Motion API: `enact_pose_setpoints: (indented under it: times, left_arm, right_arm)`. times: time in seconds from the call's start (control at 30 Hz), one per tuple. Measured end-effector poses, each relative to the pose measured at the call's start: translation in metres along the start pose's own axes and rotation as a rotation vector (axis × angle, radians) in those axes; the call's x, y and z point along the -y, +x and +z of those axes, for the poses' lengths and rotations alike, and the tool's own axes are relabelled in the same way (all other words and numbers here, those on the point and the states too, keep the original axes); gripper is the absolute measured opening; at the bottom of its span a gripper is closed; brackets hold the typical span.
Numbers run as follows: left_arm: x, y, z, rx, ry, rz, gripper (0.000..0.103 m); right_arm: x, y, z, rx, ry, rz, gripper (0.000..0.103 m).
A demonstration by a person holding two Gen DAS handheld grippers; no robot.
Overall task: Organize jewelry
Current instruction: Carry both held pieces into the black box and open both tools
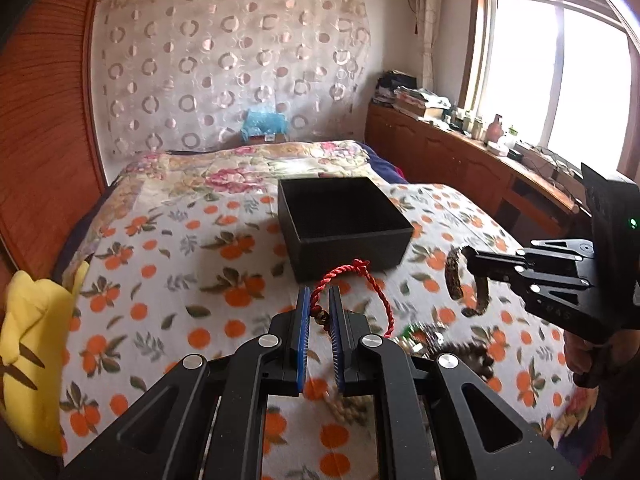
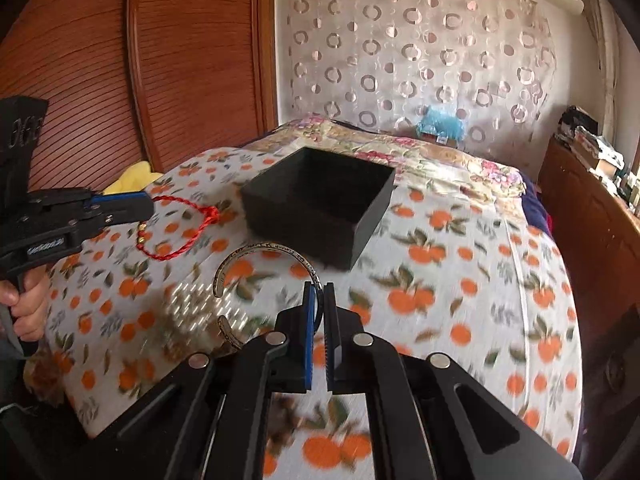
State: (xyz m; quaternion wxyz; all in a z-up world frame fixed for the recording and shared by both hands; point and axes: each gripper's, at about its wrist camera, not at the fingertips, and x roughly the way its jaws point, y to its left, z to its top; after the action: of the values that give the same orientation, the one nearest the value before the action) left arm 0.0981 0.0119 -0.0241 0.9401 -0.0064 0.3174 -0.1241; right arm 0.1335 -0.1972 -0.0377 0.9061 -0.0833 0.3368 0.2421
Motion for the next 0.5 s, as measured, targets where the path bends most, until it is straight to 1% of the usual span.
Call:
enact_pose_setpoints:
  times: [0.2, 0.3, 0.5]
  left_arm:
    - [-0.011, 0.010, 0.017, 0.014, -0.011, 0.015, 0.009]
    - [-0.016, 0.018, 0.027, 0.013, -0.020, 0.013, 0.009]
    - [-0.015, 0.030, 0.047, 0.022, -0.005, 0.032, 0.009]
  right_arm:
    - [0.014, 0.026, 0.035, 0.001, 0.000, -0.038, 0.005]
    - [0.018, 0.039, 0.048, -0.006, 0.005, -0.045, 0.005]
    - [0.024, 0.065, 0.065, -0.028, 0.020, -0.050, 0.005]
